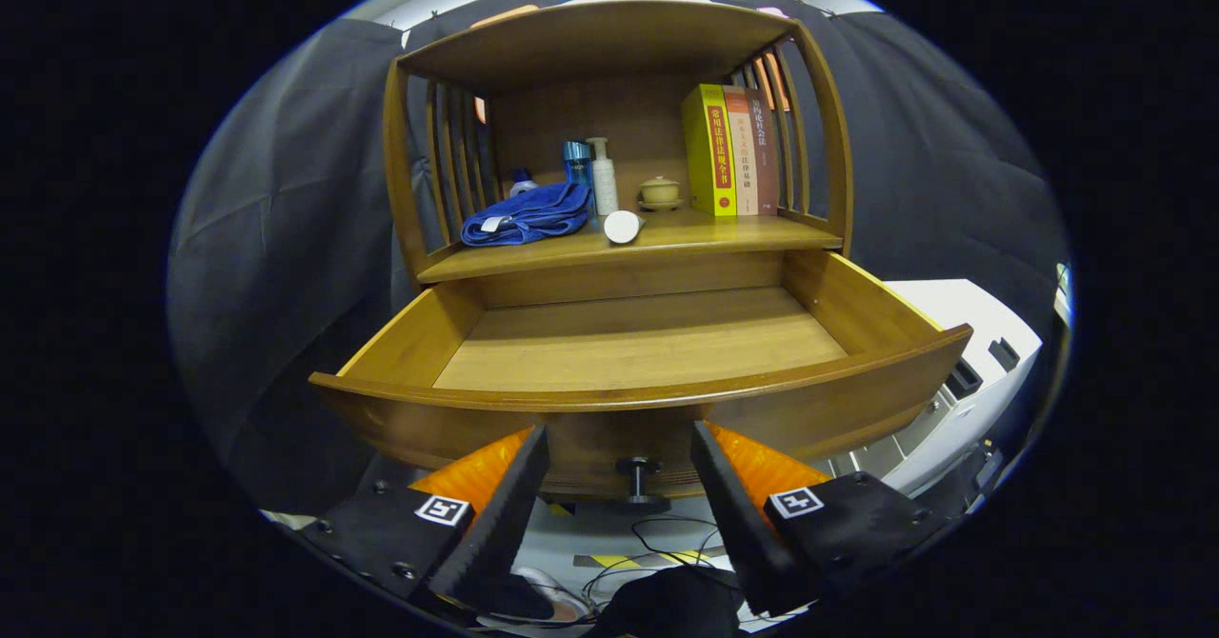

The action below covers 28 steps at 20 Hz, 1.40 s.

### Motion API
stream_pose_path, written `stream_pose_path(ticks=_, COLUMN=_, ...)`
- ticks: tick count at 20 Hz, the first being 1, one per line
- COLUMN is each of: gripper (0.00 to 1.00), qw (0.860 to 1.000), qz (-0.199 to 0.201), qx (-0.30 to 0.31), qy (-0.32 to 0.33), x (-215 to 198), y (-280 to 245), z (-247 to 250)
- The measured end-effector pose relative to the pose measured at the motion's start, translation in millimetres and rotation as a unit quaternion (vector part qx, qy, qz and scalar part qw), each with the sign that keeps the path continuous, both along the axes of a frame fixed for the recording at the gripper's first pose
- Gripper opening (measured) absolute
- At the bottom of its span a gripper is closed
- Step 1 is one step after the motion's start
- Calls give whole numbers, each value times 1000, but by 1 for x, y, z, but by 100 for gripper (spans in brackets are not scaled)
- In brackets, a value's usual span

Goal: Pull open the drawer, take out the items inside it, and place them on the countertop above the cabinet.

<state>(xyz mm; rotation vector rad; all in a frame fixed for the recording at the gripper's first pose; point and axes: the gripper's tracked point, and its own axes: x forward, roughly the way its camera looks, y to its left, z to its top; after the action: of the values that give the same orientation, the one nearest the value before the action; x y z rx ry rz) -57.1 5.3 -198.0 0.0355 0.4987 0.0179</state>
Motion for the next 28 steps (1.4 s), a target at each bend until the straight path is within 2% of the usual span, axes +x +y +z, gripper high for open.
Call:
stream_pose_path(ticks=12, gripper=96, qw=1000, qz=-14, qx=-14, qy=-7, x=29, y=-2, z=2)
stream_pose_path(ticks=18, gripper=96, qw=999, qz=-11, qx=-30, qy=-32, x=70, y=-3, z=9)
stream_pose_path(ticks=28, gripper=97, qw=999, qz=-11, qx=-30, qy=-39, x=137, y=-5, z=5)
